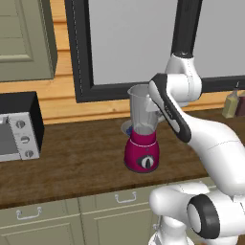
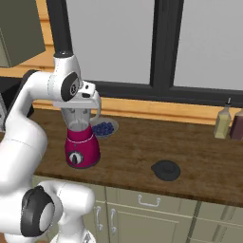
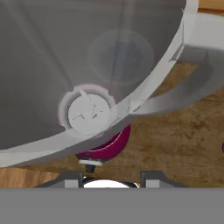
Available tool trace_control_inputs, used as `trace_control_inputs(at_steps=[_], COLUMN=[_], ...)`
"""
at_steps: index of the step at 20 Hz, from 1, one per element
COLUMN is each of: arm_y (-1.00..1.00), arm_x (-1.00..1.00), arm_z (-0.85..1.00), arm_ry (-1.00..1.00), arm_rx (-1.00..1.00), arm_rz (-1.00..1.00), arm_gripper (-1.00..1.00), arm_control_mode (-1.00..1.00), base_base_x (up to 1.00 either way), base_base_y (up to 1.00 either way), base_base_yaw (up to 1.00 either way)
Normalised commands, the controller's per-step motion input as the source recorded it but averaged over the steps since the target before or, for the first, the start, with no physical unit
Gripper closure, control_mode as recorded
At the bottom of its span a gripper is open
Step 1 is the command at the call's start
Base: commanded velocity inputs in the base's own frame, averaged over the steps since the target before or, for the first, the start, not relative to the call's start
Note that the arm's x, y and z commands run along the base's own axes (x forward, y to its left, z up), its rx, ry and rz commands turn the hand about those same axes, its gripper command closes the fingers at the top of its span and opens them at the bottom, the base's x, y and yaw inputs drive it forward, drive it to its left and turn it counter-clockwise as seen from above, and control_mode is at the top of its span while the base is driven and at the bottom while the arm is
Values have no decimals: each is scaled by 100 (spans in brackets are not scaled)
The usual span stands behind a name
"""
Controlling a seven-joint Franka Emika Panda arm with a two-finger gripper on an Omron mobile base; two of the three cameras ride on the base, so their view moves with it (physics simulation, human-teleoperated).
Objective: Close the lid blender by securely placing the lid on top.
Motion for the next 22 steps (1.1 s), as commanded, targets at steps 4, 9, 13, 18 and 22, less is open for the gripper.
trace_control_inputs(at_steps=[4,9,13,18,22], arm_y=[0,-52,-92,-98,-82], arm_x=[-24,-75,-61,-24,0], arm_z=[0,-21,-30,-45,-47], arm_ry=[0,-1,5,11,12], arm_rx=[0,8,14,14,11], arm_rz=[0,-7,-16,-13,-12], arm_gripper=[-100,-100,-100,-100,-100], arm_control_mode=[-100,-100,-100,-100,-100], base_base_x=[0,0,0,0,0], base_base_y=[0,0,0,0,0], base_base_yaw=[0,0,0,0,0])
